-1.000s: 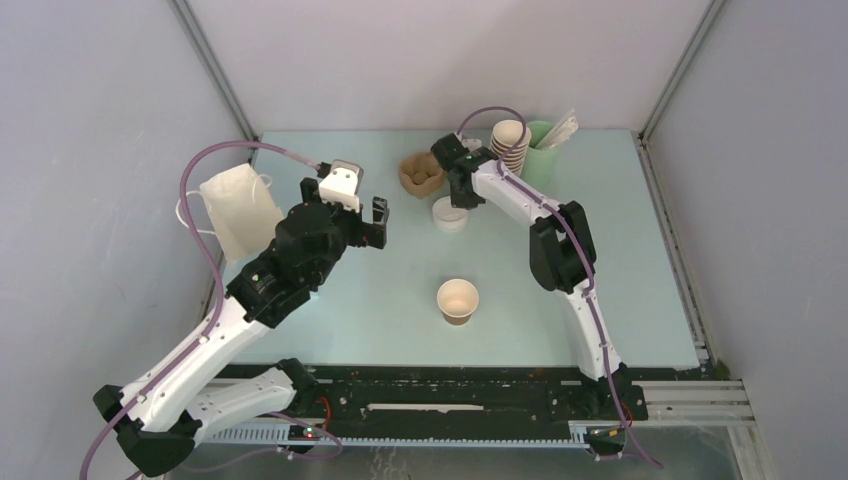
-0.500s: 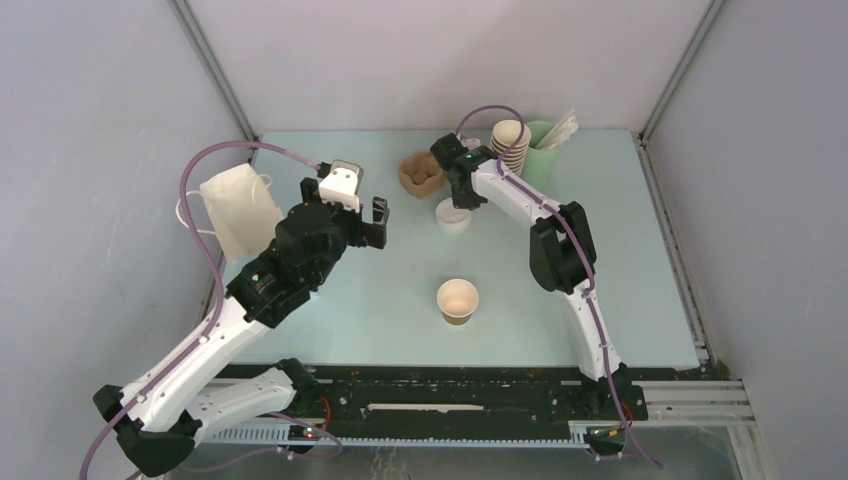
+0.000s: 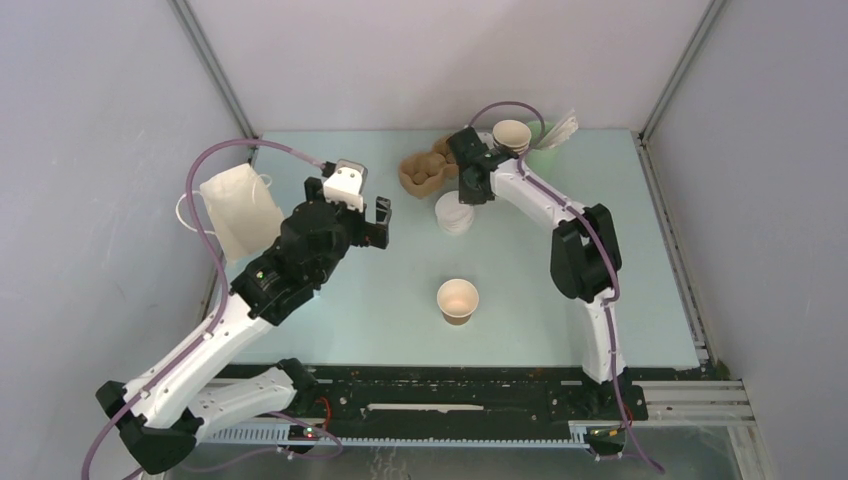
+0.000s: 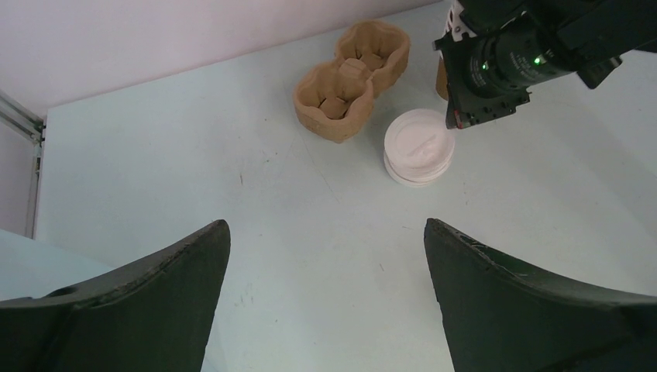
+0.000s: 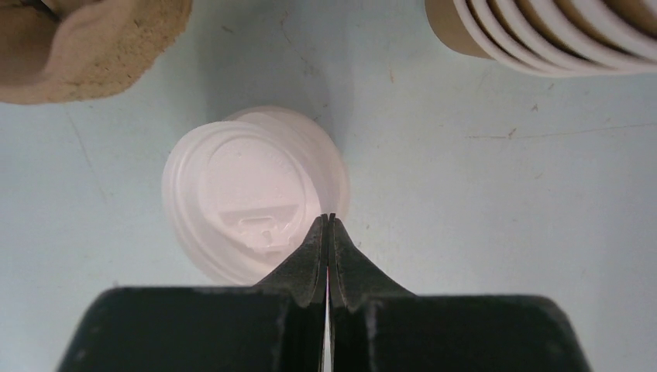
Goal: Pack the takeout coffee
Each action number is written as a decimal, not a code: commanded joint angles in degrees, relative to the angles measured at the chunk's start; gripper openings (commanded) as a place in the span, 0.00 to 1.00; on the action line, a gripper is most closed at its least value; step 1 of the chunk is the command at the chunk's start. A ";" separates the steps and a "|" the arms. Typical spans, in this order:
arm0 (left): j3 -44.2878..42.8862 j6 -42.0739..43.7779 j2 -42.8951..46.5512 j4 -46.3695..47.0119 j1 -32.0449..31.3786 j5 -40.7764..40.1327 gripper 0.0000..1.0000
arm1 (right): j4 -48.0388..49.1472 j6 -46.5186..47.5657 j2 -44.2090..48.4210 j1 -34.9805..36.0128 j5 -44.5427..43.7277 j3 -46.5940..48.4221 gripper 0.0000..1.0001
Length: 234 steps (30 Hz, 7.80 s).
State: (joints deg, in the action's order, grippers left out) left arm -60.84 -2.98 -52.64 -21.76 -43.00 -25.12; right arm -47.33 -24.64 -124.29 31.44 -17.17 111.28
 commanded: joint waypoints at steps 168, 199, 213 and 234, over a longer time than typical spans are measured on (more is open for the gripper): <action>0.31 -46.18 -8.14 21.06 12.84 58.66 0.00 | 23.51 4.46 64.88 4.88 37.89 -47.51 0.99; 11.36 -77.09 -11.97 65.97 13.38 71.69 0.01 | 34.43 -5.02 66.51 13.28 29.38 -41.24 1.00; 11.63 -77.14 -11.35 65.25 13.40 71.62 0.01 | 34.42 -5.64 65.44 14.35 25.82 -40.10 1.00; 12.28 -76.48 -10.99 64.03 13.38 71.37 0.06 | 31.23 -3.05 64.52 16.70 19.75 -37.92 0.86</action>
State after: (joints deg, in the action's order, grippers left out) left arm -49.91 -80.01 -64.84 41.93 -29.50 45.63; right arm -15.90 -29.50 -59.68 47.55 5.30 70.85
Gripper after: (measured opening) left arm 0.029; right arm 0.885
